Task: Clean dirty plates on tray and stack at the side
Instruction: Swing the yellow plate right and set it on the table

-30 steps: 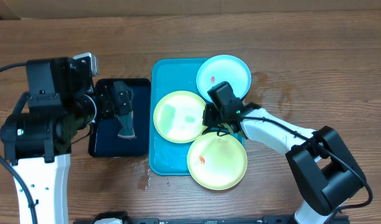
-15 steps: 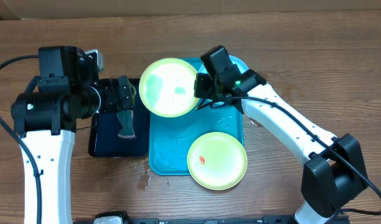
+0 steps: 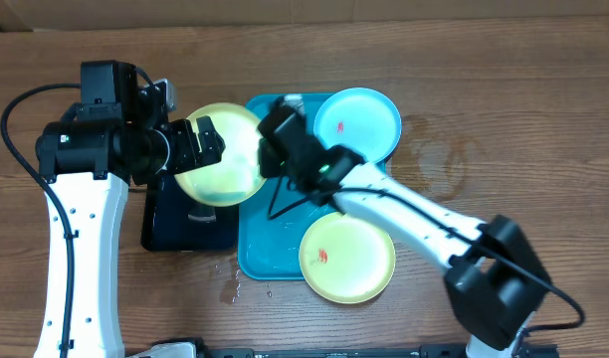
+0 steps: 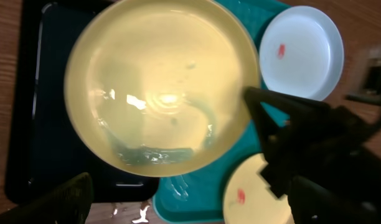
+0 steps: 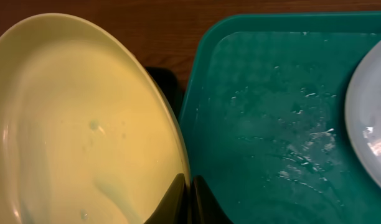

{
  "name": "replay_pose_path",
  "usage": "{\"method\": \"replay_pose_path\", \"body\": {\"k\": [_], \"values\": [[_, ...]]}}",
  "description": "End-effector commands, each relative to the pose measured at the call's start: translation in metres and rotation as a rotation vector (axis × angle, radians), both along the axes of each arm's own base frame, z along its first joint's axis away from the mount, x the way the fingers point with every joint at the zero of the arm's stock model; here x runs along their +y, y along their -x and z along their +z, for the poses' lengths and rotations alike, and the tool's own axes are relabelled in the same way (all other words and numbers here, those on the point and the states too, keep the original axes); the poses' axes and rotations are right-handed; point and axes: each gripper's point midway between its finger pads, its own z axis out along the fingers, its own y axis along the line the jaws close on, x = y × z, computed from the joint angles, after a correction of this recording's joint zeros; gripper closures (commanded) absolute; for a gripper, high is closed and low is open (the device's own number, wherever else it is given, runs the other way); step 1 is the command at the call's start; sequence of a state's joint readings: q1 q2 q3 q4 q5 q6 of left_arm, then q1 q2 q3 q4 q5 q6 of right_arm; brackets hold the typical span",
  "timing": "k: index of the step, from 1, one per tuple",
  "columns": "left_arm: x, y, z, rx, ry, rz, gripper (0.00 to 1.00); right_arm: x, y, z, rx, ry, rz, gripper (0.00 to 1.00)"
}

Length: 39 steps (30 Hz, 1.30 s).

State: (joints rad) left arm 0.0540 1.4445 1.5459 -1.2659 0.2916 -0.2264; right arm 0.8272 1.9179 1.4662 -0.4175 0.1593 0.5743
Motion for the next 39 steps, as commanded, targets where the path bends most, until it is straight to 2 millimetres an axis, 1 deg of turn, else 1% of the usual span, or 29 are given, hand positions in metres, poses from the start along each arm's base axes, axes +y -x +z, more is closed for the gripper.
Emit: {"method": "replay_pose_path", "body": {"k": [1, 3, 6, 10, 12, 15, 17, 19, 21, 24, 34, 37, 39], "values": [[-0.011, 0.006, 0.027, -0.053, 0.057, -0.026, 0.00, 0.013, -0.003, 0.006, -0.107, 0.044, -0.043, 0.96], [-0.011, 0.015, 0.042, -0.087, 0.038, -0.058, 0.00, 0.017, -0.002, 0.011, -0.162, 0.064, -0.057, 0.96], [-0.006, 0.026, 0.061, -0.138, -0.008, -0.056, 0.00, 0.026, -0.005, 0.027, -0.277, 0.101, -0.035, 0.96], [0.007, 0.038, 0.073, -0.179, -0.082, -0.018, 0.00, 0.039, -0.008, 0.051, -0.431, 0.151, 0.040, 0.96], [0.018, 0.042, 0.075, -0.185, -0.143, 0.016, 0.00, 0.041, -0.011, 0.065, -0.503, 0.178, 0.049, 0.96], [0.037, 0.047, 0.076, -0.176, -0.208, 0.126, 0.00, 0.042, -0.015, 0.099, -0.645, 0.222, 0.039, 0.96], [0.041, 0.047, 0.077, -0.174, -0.215, 0.162, 0.00, 0.045, -0.014, 0.119, -0.727, 0.243, 0.049, 0.96], [0.041, 0.046, 0.078, -0.181, -0.216, 0.163, 0.00, 0.049, -0.011, 0.142, -0.814, 0.261, 0.053, 0.96], [0.041, 0.045, 0.078, -0.184, -0.216, 0.163, 0.00, 0.052, -0.008, 0.159, -0.881, 0.276, 0.058, 0.96], [0.044, 0.046, 0.078, -0.182, -0.231, 0.171, 0.00, 0.052, -0.006, 0.178, -0.960, 0.306, 0.040, 0.96], [0.047, 0.049, 0.076, -0.164, -0.248, 0.178, 0.00, 0.027, -0.008, 0.235, -1.114, 0.281, -0.166, 0.96], [0.051, 0.051, 0.074, -0.151, -0.269, 0.187, 0.00, 0.024, -0.006, 0.247, -1.149, 0.251, -0.195, 0.96], [0.051, 0.052, 0.073, -0.148, -0.269, 0.187, 0.00, 0.024, -0.006, 0.250, -1.159, 0.249, -0.200, 0.96]]}}
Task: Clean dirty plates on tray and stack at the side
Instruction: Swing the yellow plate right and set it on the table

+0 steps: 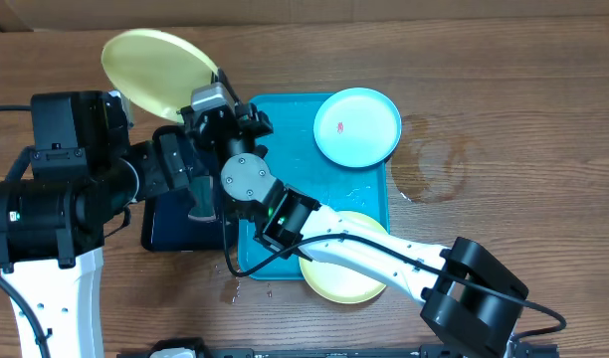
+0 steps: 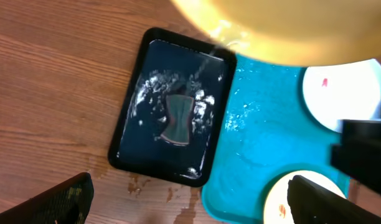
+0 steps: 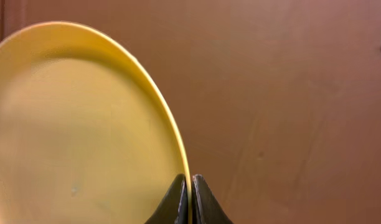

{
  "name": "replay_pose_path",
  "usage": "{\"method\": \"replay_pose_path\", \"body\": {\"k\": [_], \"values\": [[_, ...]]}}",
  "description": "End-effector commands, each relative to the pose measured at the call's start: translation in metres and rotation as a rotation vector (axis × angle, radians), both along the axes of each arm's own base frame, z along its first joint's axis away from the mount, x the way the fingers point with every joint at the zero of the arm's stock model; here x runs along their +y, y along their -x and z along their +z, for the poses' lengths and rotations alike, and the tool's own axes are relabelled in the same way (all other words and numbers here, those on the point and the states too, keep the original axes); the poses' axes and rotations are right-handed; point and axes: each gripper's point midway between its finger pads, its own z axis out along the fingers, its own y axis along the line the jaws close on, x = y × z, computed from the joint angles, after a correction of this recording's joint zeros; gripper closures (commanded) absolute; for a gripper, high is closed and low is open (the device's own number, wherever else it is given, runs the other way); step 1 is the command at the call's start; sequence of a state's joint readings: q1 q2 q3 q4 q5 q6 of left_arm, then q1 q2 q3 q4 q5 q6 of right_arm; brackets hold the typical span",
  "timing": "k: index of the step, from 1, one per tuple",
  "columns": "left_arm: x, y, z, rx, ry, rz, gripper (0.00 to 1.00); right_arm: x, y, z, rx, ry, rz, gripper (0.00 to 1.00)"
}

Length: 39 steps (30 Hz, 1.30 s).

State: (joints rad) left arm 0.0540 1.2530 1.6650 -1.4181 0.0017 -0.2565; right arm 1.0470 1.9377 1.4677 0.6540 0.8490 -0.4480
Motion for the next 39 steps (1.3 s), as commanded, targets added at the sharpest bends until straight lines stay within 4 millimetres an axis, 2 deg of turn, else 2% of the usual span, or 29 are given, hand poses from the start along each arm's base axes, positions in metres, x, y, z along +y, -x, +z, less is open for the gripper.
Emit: {"method": "replay_pose_path", "body": {"k": [1, 6, 11, 17, 22, 27, 34, 37, 39], "values": [[0.005, 0.000, 0.004, -0.010, -0.017, 0.025, 0.00, -0.015, 0.004, 0.034, -0.045, -0.027, -0.035, 0.96], [0.005, 0.000, 0.004, -0.007, -0.017, 0.025, 0.00, -0.015, 0.005, 0.035, -0.047, -0.031, -0.035, 0.96], [0.005, 0.000, 0.004, -0.007, -0.017, 0.025, 0.00, -0.018, 0.007, 0.044, -0.072, -0.076, -0.035, 0.96], [0.004, 0.000, 0.004, -0.007, -0.017, 0.025, 0.00, -0.018, 0.005, 0.040, -0.061, -0.064, -0.038, 0.96], [0.005, 0.000, 0.004, -0.008, -0.017, 0.025, 0.00, -0.026, -0.006, 0.034, -0.020, -0.177, -0.037, 0.96], [0.005, 0.000, 0.004, -0.008, -0.017, 0.025, 0.00, -0.020, -0.013, -0.009, 0.146, -0.224, -0.022, 0.96], [0.005, 0.000, 0.004, -0.008, -0.017, 0.025, 0.00, -0.008, -0.012, -0.098, 0.533, -0.313, 0.085, 0.96], [0.005, 0.000, 0.004, -0.008, -0.017, 0.025, 0.00, -0.015, -0.013, -0.129, 0.695, -0.364, 0.093, 0.96], [0.005, 0.000, 0.004, -0.008, -0.017, 0.025, 0.00, -0.024, -0.018, -0.139, 0.753, -0.395, 0.079, 0.96]]}}
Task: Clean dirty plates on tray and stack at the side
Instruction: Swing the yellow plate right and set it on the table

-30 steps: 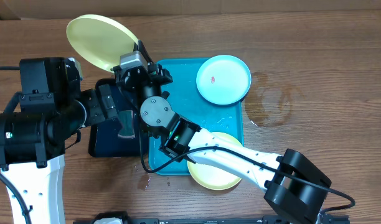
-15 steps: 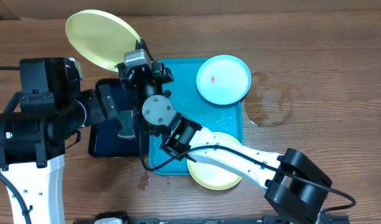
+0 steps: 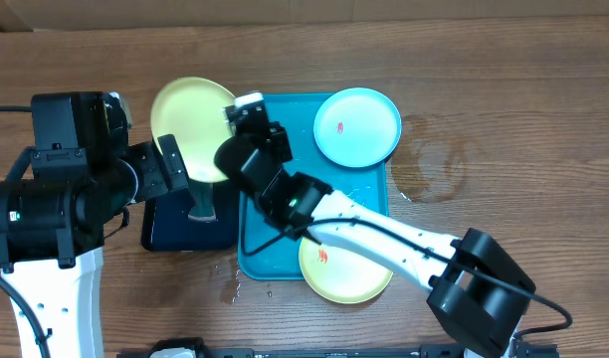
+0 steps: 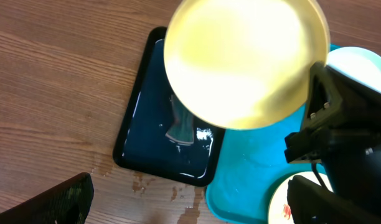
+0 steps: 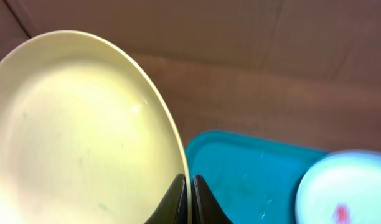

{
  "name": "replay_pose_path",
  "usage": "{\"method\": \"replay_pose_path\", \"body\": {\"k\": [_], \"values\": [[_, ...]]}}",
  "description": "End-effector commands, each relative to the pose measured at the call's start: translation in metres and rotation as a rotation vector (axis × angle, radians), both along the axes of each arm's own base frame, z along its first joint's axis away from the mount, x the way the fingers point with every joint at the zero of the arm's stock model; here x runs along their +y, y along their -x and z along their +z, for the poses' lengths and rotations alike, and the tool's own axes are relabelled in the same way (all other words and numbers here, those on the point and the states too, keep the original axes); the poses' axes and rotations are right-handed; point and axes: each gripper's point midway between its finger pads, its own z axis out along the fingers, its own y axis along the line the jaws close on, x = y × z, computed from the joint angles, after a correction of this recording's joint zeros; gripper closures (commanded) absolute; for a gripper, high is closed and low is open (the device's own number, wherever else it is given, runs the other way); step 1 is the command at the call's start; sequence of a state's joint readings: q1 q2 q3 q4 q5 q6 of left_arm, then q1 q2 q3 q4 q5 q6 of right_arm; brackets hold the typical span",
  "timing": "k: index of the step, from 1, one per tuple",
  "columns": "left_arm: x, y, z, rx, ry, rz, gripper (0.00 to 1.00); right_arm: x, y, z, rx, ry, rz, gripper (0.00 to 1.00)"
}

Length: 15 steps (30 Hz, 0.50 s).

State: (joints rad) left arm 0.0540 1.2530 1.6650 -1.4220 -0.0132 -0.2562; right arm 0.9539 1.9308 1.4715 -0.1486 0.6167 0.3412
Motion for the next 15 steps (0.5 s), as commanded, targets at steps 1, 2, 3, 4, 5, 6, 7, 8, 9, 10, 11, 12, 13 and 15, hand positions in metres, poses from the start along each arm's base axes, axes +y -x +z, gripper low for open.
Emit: {"method": "replay_pose_path", "body": {"k": [1, 2, 3, 4, 5, 6, 7, 8, 9, 10, 11, 12, 13, 15], "values": [[0.002, -0.001, 0.004, -0.012, -0.004, 0.017, 0.00, -0.010, -0.011, 0.014, 0.137, -0.283, -0.051, 0.96], [0.002, -0.001, 0.004, -0.012, -0.004, 0.017, 0.00, -0.016, -0.015, 0.014, 0.163, -0.301, -0.058, 0.96], [0.002, -0.001, 0.004, -0.012, -0.004, 0.017, 0.00, -0.024, -0.018, 0.015, 0.194, -0.326, -0.063, 0.96], [0.002, -0.001, 0.004, -0.012, -0.004, 0.017, 0.00, -0.032, -0.021, 0.017, 0.226, -0.353, -0.063, 0.96], [0.002, -0.001, 0.004, -0.012, -0.004, 0.017, 0.00, -0.039, -0.023, 0.020, 0.256, -0.378, -0.059, 0.96], [0.002, -0.001, 0.004, -0.012, -0.004, 0.017, 0.00, -0.048, -0.025, 0.024, 0.294, -0.401, -0.042, 0.96], [0.002, -0.001, 0.004, -0.012, -0.004, 0.017, 0.00, -0.058, -0.027, 0.028, 0.322, -0.419, -0.031, 0.96], [0.002, -0.001, 0.004, -0.012, -0.004, 0.017, 0.00, -0.069, -0.028, 0.031, 0.353, -0.436, -0.023, 0.96], [0.002, -0.001, 0.004, -0.012, -0.005, 0.017, 0.00, -0.080, -0.030, 0.033, 0.379, -0.449, -0.021, 0.96], [0.002, -0.001, 0.004, -0.012, -0.004, 0.017, 0.00, -0.093, -0.031, 0.036, 0.405, -0.462, -0.025, 0.96], [0.002, -0.001, 0.004, -0.012, -0.005, 0.017, 0.00, -0.109, -0.033, 0.037, 0.434, -0.476, -0.036, 0.96], [0.002, -0.001, 0.004, -0.012, -0.005, 0.017, 0.00, -0.129, -0.035, 0.038, 0.464, -0.489, -0.057, 0.96], [0.002, -0.001, 0.004, -0.012, -0.004, 0.017, 0.00, -0.141, -0.036, 0.039, 0.480, -0.497, -0.074, 0.96], [0.002, -0.001, 0.004, -0.012, -0.004, 0.017, 0.00, -0.180, -0.041, 0.037, 0.525, -0.522, -0.136, 0.96]]}}
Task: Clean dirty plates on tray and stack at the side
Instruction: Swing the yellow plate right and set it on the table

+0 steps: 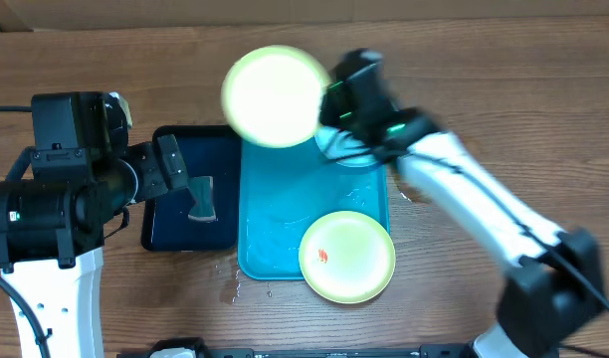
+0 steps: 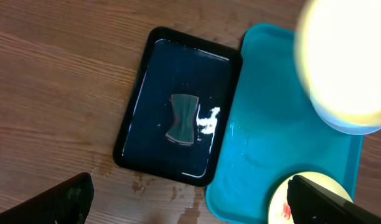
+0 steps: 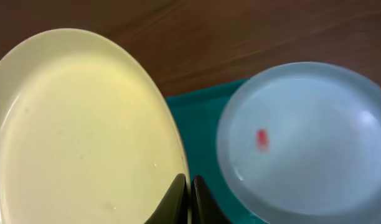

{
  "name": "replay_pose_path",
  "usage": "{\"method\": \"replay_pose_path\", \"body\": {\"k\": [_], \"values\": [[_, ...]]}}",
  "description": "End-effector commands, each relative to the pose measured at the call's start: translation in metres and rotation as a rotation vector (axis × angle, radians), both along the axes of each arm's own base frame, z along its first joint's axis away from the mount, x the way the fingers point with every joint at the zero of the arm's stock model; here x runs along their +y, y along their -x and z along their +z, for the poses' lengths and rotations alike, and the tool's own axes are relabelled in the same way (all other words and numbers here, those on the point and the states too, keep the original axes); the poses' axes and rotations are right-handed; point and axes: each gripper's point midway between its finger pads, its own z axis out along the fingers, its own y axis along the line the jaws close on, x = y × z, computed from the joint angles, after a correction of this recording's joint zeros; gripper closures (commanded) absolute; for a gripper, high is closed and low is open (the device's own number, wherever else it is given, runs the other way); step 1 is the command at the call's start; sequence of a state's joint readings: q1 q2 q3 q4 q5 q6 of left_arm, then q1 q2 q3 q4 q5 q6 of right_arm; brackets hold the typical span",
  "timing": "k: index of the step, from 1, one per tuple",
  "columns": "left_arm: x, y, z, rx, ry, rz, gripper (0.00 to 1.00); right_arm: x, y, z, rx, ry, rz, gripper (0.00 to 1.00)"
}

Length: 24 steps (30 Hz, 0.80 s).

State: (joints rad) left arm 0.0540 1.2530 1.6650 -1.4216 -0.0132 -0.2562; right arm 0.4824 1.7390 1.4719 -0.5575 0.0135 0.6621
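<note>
My right gripper (image 3: pixel 189 186) is shut on the rim of a clean-looking yellow plate (image 3: pixel 84 130), held in the air over the far end of the teal tray (image 1: pixel 285 214). In the overhead view that yellow plate (image 1: pixel 275 83) glares bright. A light blue plate (image 3: pixel 302 137) with a red spot lies on the tray just below and right of it. A second yellow plate (image 1: pixel 346 256) with a red smear rests on the tray's near end. My left gripper (image 2: pixel 190 180) is open and empty, high above the table by the black tray (image 2: pixel 141 106).
The black tray (image 1: pixel 165 224) holds water and a grey sponge (image 2: pixel 183 118), left of the teal tray. Water drops lie on the wood at the trays' near corners. Bare wooden table extends right of the teal tray and along the far side.
My right gripper has moved the yellow plate to the right, from over the black tray's far end to over the teal tray's far end beside the blue plate. The left arm has not moved.
First the wet yellow plate sat low over the black tray in my right gripper, my left gripper close beside it. Then it was up at the far left, dripping, the sponge lying in the black tray. Later it hung over the black tray, and now over the teal tray.
</note>
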Motion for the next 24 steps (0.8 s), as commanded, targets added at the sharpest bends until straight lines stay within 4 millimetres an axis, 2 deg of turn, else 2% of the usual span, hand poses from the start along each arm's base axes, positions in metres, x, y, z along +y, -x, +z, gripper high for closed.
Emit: {"method": "replay_pose_path", "body": {"k": [1, 6, 7, 9, 13, 15, 19, 24], "values": [[0.002, -0.001, 0.004, -0.012, -0.004, 0.017, 0.00, -0.042, 0.001, 0.031, 0.051, -0.151, -0.022, 0.96], [0.002, -0.001, 0.004, -0.012, -0.004, 0.017, 0.00, -0.129, 0.006, 0.009, 0.217, -0.180, -0.191, 0.96], [0.002, -0.001, 0.004, -0.011, -0.005, 0.017, 0.00, -0.153, 0.012, 0.000, 0.264, -0.165, -0.253, 0.96], [0.002, -0.001, 0.004, -0.012, -0.005, 0.017, 0.00, -0.188, 0.022, -0.010, 0.325, -0.142, -0.342, 0.96], [0.002, -0.001, 0.004, -0.012, -0.004, 0.017, 0.00, -0.248, 0.038, -0.022, 0.388, -0.088, -0.479, 0.96], [0.002, -0.001, 0.004, -0.011, -0.004, 0.017, 0.00, -0.277, 0.055, -0.030, 0.443, -0.032, -0.570, 0.96], [0.002, -0.001, 0.004, -0.011, -0.004, 0.016, 0.00, -0.312, 0.083, -0.047, 0.524, 0.102, -0.685, 0.96], [0.002, -0.003, 0.002, -0.005, -0.004, 0.016, 0.00, -0.317, 0.097, -0.075, 0.576, 0.160, -0.706, 0.96]]}}
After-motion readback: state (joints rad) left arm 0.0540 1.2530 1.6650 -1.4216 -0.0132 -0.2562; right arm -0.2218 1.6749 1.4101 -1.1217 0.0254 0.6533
